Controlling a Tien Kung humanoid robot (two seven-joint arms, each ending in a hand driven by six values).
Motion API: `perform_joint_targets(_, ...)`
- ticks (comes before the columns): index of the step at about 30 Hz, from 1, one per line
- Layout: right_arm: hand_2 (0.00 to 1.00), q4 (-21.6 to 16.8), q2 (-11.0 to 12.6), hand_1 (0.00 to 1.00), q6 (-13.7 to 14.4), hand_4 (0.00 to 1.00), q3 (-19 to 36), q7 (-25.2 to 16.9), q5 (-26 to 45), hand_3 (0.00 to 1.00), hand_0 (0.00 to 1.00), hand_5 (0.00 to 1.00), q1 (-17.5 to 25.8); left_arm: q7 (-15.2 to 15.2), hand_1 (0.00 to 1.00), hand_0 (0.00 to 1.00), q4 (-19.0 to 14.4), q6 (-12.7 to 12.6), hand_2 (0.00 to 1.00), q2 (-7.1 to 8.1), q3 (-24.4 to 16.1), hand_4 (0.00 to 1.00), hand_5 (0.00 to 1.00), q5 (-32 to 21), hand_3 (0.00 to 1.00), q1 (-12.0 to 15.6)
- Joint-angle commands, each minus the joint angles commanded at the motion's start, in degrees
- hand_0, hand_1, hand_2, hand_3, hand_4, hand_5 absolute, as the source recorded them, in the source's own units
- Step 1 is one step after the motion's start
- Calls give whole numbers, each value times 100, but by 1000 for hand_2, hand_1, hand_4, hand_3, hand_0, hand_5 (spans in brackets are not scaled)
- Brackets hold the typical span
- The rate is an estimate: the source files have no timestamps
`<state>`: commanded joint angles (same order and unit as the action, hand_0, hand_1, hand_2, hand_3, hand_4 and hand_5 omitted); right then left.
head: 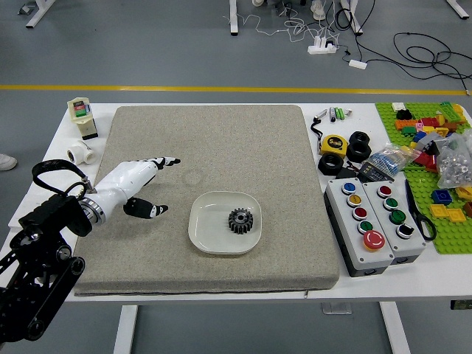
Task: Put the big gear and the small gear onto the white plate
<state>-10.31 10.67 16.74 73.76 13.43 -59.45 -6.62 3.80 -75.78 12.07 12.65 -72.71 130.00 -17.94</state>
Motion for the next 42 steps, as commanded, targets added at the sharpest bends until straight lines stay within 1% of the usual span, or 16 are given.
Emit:
perform_joint_targets(1,699,0,-1,610,0,767,-1,0,6,566,606,714,3,0,745,628,-1,64,829,43,-18,745,2,0,903,28)
perform_joint_targets(2,699,0,-1,610,1,767,-2,-1,9,566,605,714,4,0,705,547,-1,105,778,70,-29,705,2,0,897,46)
perform_joint_targets(4,699,0,-2,610,0,767,-6,0,7,566,605,714,7,0,705,547,18,187,778,105,-63,705,2,0,897,83)
perform_joint_targets(8,699,0,-11,610,1,767,-2,7,-9,565,605,714,21,-10,682,498,162,240,754,80,-149,672,2,0,877,112)
perform_joint_targets(13,699,0,-18,610,-1,767,-10,17,-27,565,605,714,40,-61,682,498,325,223,754,5,-257,672,2,0,877,147)
perform_joint_targets(14,699,0,-20,610,0,766,-13,19,-25,566,605,715,45,-82,526,350,353,238,630,-9,-289,447,2,0,837,159)
perform_joint_targets(19,699,0,-23,610,-1,766,1,22,-52,566,605,715,60,-149,526,350,404,275,630,-12,-363,447,2,0,837,188)
perform_joint_targets(20,699,0,-22,610,-3,767,6,21,-61,568,606,713,64,-174,364,292,411,228,451,-6,-376,140,2,0,603,194)
perform_joint_targets(25,699,0,-18,610,-11,767,19,20,-87,568,606,713,67,-276,364,292,430,175,451,4,-418,140,2,0,603,194)
perform_joint_targets(26,699,0,-17,610,-12,766,19,20,-89,568,606,714,67,-284,250,229,431,182,338,6,-422,151,2,0,458,194)
perform_joint_targets(31,699,0,-17,610,-8,766,23,15,-70,568,606,714,63,-309,250,229,426,225,338,17,-439,151,2,0,458,209)
perform_joint_targets(32,699,0,-17,610,-8,767,25,14,-65,568,606,714,62,-304,222,219,397,211,300,18,-435,69,2,0,397,213)
perform_joint_targets(34,699,0,-17,610,-7,767,27,13,-61,568,606,714,61,-300,222,219,375,199,300,19,-431,69,2,0,397,216)
perform_joint_targets(37,699,0,-16,610,-10,767,28,13,-61,568,606,714,56,-293,222,219,224,129,300,25,-381,69,2,0,397,204)
perform_joint_targets(38,699,0,-16,610,-10,766,28,13,-60,568,606,714,55,-293,210,225,198,115,286,26,-371,13,2,0,393,201)
perform_joint_targets(42,699,0,-15,610,-10,766,23,12,-52,568,606,714,46,-282,210,225,-129,-94,286,40,-254,13,2,0,393,174)
